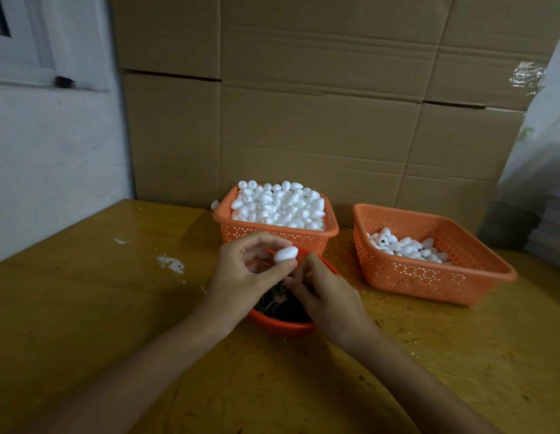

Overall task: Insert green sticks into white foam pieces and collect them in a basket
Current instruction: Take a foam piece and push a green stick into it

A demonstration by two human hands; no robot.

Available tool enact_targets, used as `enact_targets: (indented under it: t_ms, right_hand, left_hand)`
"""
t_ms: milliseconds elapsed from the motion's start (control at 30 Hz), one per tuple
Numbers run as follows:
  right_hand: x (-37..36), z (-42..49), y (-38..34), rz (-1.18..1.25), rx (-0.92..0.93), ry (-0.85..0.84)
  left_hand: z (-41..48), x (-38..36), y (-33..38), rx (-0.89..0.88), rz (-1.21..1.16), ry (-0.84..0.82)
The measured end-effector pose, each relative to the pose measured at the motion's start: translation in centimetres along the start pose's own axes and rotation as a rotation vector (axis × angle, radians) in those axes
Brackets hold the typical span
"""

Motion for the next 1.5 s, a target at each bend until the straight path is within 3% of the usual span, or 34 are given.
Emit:
enact_targets:
  t_ms: [367, 1067, 1500]
  right_hand:
    - [0.0, -0.2, -0.5, 0.036, 0.003, -0.012]
    - [-0.3, 0.2, -0.1, -0.119, -0.011, -0.010]
    - [0.4, 1.0, 0.4, -0.013, 0.013, -0.299]
  left_hand:
    - [0.2, 0.2, 0.2, 0.012, -0.066, 0.037]
    - [0.4, 0.2, -0.1, 0.073, -0.165, 0.038]
    - [0.5, 0.3, -0.2, 0.063, -0.154, 0.037]
Point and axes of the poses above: each hand's wrist, its own z-axis towards the middle knuckle, its own x-axis out of the back of the hand, y = z × x, the point moved 3 cm from there along z, towards the middle knuckle, and after that the axes turned 3 degrees about y, right-handed, at the moved point
